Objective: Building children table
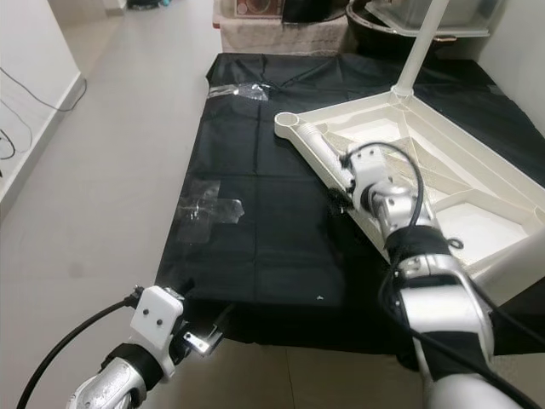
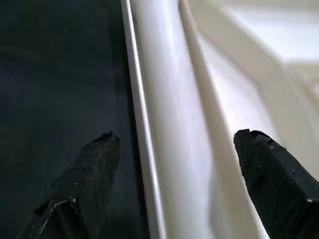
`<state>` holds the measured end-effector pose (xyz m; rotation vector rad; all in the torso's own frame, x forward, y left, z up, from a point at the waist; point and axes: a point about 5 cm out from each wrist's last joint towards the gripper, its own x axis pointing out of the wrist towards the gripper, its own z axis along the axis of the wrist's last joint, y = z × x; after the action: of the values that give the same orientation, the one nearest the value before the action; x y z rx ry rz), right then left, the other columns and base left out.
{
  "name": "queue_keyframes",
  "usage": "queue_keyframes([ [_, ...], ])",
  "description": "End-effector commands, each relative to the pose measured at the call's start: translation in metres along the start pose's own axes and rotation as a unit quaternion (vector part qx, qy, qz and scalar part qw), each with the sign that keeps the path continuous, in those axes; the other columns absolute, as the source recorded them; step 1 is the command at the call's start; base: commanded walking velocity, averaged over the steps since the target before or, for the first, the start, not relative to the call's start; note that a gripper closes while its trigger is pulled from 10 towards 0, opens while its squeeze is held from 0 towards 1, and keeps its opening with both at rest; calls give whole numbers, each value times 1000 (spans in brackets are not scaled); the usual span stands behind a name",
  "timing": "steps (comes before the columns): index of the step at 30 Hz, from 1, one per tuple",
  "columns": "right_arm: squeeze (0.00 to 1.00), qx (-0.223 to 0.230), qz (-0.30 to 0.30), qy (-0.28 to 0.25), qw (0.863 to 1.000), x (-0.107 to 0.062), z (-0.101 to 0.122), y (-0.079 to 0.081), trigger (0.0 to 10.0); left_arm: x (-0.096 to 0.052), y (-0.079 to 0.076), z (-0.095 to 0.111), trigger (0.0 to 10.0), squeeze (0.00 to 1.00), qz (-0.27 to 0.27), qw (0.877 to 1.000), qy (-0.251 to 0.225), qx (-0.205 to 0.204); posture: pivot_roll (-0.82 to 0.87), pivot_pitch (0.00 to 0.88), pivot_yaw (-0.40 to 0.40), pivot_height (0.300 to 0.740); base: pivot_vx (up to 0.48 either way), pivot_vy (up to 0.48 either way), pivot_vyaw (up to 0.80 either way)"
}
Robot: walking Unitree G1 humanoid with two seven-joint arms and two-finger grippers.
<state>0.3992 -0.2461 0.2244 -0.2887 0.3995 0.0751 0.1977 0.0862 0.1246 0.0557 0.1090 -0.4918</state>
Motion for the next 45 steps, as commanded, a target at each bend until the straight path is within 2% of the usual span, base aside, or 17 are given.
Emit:
queue_keyframes([
  [1, 0, -17, -16, -7, 1000, -2, 6, -8, 10000, 0, -1, -5, 10000, 0, 0, 1000, 14, -5, 82, 178, -40, 740, 0, 0, 0],
  [5, 0, -23, -3, -7, 1000, -5, 14, -10, 10000, 2, -1, -6, 10000, 0, -1, 1000, 14, -6, 78, 167, -45, 740, 0, 0, 0],
  [8, 0, -30, 12, 3, 999, -5, 12, -8, 10000, 2, -1, -6, 10000, 0, 0, 1000, 15, -7, 75, 163, -46, 740, 0, 0, 0],
  [10, 0, -43, 56, 28, 997, -4, 3, -2, 10000, 3, -1, -6, 10000, 0, 0, 1000, 15, -8, 74, 162, -48, 740, 0, 0, 0],
  [13, 0, -45, 80, 45, 995, -4, -4, 2, 10000, 4, -1, -7, 10000, 0, 0, 1000, 15, -9, 76, 159, -49, 740, 0, 0, 0],
  [16, 0, -43, 125, 87, 987, -2, -23, 9, 10000, 5, -1, -8, 10000, 0, 0, 1000, 17, -10, 74, 152, -48, 740, 0, 0, 0],
  [29, 0, -44, 143, 153, 977, -2, -53, 8, 10000, 4, -1, -9, 10000, 0, -2, 1000, 19, -11, 68, 146, -48, 740, 0, 0, 0],
  [30, 0, -45, 145, 157, 976, -2, -54, 8, 7529, 4, -1, -9, 10000, 0, -2, 1000, 19, -11, 68, 146, -48, 740, 0, 0, 0],
  [31, 0, -68, 153, 164, 972, -2, -58, 8, 0, 4, -2, -9, 10000, 0, -4, 1000, 20, -12, 71, 146, -51, 740, 0, 0, 0],
  [37, 0, -103, 194, 158, 963, -1, -54, 14, 0, 4, -2, -9, 10000, 0, -2, 1000, 19, -11, 76, 150, -57, 740, 0, 0, 0],
  [41, 0, -107, 202, 153, 961, -1, -50, 16, 0, 5, -1, -9, 10000, 0, 0, 1000, 20, -11, 76, 150, -57, 740, 0, 0, 0],
  [45, 0, -128, 244, 139, 951, -2, -44, 22, 0, 6, 0, -9, 10000, 0, 1, 1000, 20, -9, 75, 151, -57, 740, 0, 0, 0],
])
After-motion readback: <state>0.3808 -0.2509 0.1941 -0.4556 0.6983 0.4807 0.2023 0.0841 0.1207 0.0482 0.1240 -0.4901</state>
